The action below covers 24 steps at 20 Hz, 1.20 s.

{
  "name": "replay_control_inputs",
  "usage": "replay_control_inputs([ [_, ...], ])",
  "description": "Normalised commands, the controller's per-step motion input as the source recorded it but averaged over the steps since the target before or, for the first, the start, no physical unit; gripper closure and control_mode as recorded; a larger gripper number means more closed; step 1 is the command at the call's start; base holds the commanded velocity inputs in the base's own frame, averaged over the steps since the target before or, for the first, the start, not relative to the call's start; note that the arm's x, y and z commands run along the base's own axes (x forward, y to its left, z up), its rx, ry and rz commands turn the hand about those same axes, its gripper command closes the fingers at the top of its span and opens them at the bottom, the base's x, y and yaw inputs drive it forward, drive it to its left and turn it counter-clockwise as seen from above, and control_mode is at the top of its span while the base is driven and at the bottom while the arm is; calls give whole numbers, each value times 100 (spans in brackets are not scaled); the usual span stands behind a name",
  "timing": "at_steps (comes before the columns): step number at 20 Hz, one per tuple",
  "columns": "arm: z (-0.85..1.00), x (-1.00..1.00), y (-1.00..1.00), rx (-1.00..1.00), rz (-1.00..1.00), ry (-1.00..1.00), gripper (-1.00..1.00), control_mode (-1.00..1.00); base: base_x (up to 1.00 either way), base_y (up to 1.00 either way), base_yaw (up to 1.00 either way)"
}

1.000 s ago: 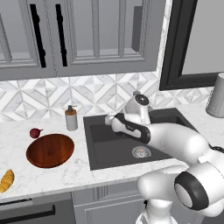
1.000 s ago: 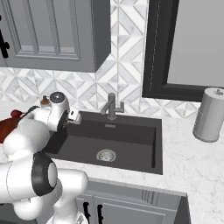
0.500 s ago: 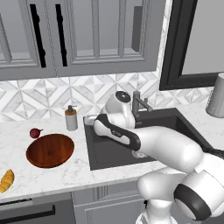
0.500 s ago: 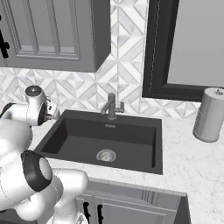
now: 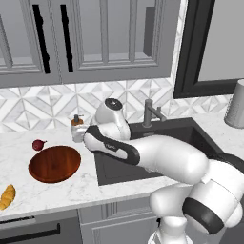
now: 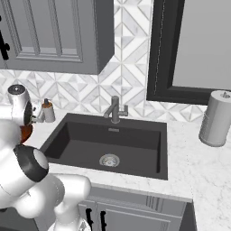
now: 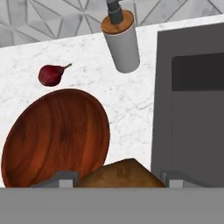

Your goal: Pick the mushroom from the sink and place it in the bowl. Then pick the bowl and place it in the microwave. Then close the microwave door and press the start button.

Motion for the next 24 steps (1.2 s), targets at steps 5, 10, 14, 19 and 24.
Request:
replay_control_inputs([
  [5, -1, -14, 67, 0, 2, 5, 100, -100, 0, 0, 0],
  [10, -40, -3, 54, 0, 1, 0, 100, -100, 0, 0, 0],
  [14, -45, 2, 45, -3, 0, 1, 100, -100, 0, 0, 0],
  [19, -25, 14, 30, -3, 0, 5, 100, -100, 0, 0, 0],
  [24, -36, 6, 14, -5, 0, 0, 100, -100, 0, 0, 0],
])
